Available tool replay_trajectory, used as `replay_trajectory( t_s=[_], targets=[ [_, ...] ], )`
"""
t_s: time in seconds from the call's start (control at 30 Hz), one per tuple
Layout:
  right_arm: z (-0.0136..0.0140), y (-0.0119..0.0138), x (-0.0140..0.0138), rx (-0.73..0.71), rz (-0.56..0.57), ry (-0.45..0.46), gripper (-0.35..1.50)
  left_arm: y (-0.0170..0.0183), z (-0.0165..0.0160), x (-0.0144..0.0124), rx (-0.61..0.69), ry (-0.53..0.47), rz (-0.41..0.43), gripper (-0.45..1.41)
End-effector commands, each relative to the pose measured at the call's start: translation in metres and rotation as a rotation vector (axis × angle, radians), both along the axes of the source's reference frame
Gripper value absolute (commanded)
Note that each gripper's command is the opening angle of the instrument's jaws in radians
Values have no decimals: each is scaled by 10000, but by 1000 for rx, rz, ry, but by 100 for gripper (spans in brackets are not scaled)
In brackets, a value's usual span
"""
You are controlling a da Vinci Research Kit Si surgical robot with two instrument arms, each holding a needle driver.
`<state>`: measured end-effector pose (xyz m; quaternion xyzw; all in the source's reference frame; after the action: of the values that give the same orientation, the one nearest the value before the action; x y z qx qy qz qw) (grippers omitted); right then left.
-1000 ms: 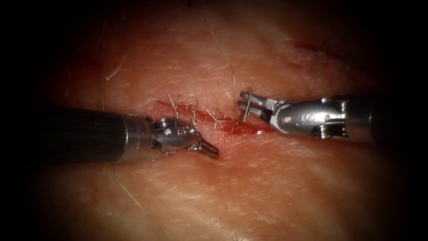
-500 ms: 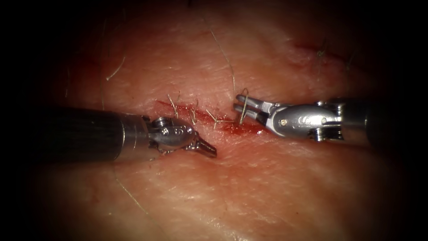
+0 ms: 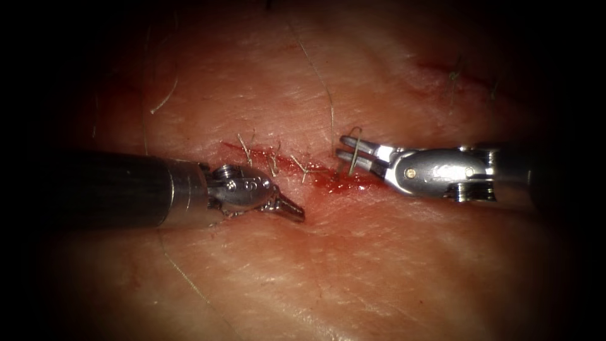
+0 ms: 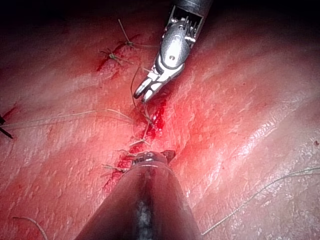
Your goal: Wound Closure
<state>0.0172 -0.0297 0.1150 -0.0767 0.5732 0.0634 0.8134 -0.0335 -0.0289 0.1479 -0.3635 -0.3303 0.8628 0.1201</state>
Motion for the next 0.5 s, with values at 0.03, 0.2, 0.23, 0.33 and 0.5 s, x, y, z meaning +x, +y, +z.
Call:
replay_trajectory(
  t_s=[0.03,0.2,0.23,0.33,0.5],
  targets=[
    [5,-1,6,3,-11,1,-35,-4,7,-6,1,-1,1,-45],
    [5,-2,9,12,-22,7,-35,-4,6,-6,1,-1,1,-45],
    [5,-3,11,11,-23,9,-35,-4,6,-6,1,-1,1,-45],
    [7,-5,17,17,-32,14,-35,-4,6,-6,1,-1,1,-45],
    [6,-6,20,39,-33,25,-35,-5,6,-6,2,-1,1,-45]
  ],
)
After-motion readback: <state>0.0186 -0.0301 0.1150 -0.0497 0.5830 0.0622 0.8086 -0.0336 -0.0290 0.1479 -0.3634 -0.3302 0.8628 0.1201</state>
